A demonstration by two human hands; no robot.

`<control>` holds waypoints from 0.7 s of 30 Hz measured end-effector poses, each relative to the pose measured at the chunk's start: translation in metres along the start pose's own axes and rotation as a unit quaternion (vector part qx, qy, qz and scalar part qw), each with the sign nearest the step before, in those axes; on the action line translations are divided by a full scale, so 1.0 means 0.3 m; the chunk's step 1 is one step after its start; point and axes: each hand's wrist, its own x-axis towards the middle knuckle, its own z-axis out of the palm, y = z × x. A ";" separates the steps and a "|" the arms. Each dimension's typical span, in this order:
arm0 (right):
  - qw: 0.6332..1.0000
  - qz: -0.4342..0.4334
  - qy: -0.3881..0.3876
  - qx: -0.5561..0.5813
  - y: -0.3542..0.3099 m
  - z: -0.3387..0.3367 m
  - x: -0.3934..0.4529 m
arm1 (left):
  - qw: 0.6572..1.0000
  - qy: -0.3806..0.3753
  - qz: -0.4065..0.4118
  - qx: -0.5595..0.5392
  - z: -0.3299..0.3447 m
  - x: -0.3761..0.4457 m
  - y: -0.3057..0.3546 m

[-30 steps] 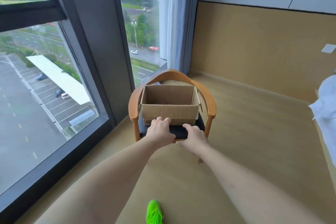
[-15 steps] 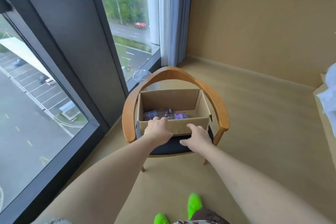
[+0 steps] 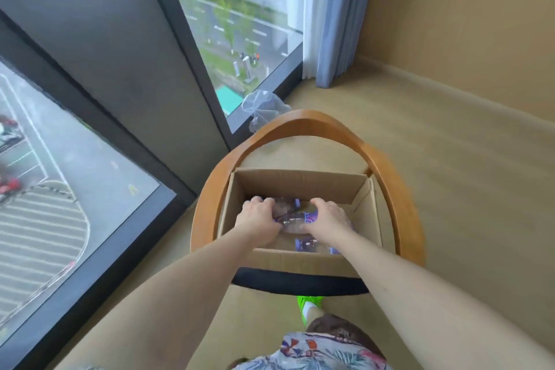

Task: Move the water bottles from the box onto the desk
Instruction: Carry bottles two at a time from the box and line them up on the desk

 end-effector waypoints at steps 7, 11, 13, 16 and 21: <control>0.992 0.041 -0.111 -0.040 0.089 0.027 0.233 | 0.995 -0.080 -0.062 -0.007 0.120 0.171 0.014; 0.987 0.054 -0.149 -0.030 0.129 0.085 0.308 | 0.987 -0.130 -0.096 -0.003 0.229 0.233 -0.004; 0.984 0.061 -0.164 -0.026 0.147 0.114 0.349 | 0.984 -0.144 -0.108 -0.009 0.267 0.276 -0.011; 0.981 0.065 -0.178 -0.028 0.166 0.146 0.416 | 0.982 -0.146 -0.119 -0.033 0.311 0.337 -0.013; 0.981 0.031 -0.173 -0.078 0.177 0.209 0.511 | 0.989 -0.109 -0.099 -0.005 0.354 0.412 -0.042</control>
